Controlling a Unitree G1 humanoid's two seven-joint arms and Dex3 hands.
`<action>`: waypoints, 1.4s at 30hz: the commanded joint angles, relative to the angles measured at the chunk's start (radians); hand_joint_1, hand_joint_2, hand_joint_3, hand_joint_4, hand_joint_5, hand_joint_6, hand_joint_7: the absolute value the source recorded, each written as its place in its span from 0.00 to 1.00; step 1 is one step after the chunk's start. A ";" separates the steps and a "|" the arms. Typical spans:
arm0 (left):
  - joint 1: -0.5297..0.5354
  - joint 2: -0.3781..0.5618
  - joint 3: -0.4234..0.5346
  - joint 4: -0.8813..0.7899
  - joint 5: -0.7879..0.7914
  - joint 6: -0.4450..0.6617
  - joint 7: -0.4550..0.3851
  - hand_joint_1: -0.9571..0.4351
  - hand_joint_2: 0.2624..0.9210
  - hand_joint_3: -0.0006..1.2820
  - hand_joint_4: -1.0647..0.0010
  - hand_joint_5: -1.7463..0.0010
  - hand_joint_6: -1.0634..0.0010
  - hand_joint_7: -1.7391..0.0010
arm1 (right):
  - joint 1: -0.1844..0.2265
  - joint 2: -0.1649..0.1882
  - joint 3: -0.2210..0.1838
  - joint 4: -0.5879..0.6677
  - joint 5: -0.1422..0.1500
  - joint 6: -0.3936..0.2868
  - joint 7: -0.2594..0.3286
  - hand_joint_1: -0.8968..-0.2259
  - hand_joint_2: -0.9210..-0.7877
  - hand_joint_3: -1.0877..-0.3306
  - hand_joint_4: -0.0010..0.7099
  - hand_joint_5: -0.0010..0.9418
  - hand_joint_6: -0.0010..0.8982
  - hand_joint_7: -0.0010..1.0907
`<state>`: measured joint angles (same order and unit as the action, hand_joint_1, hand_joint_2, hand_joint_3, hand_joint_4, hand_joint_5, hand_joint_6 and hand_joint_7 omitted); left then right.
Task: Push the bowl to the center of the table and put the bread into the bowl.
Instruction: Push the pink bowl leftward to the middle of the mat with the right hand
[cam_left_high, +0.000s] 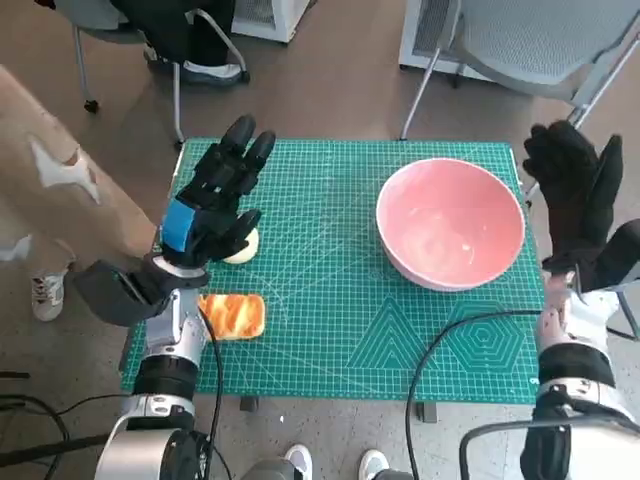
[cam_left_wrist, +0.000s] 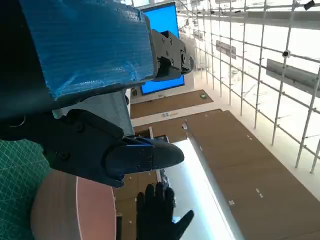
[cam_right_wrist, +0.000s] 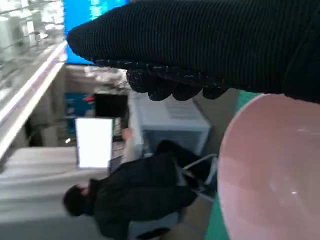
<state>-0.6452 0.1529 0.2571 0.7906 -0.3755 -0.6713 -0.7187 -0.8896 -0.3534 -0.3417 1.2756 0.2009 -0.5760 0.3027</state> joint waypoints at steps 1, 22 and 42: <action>0.007 0.011 0.009 -0.006 -0.015 0.008 -0.005 0.26 1.00 0.32 0.85 1.00 0.77 0.99 | 0.022 -0.013 0.001 0.026 -0.020 0.047 -0.027 0.24 0.00 0.36 0.19 0.00 0.12 0.24; 0.015 0.032 0.010 -0.014 -0.013 0.005 -0.006 0.26 1.00 0.32 0.84 1.00 0.76 0.99 | 0.031 -0.009 -0.009 0.037 -0.052 0.121 -0.075 0.33 0.00 0.26 0.21 0.00 0.15 0.19; 0.020 0.053 0.013 -0.004 -0.009 -0.007 -0.004 0.25 1.00 0.32 0.84 1.00 0.74 0.99 | 0.050 -0.007 -0.013 0.051 -0.056 0.165 -0.094 0.34 0.00 0.19 0.23 0.01 0.17 0.16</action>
<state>-0.6366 0.1929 0.2654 0.7856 -0.3887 -0.6678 -0.7186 -0.8765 -0.3669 -0.3486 1.3085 0.1499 -0.4360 0.2180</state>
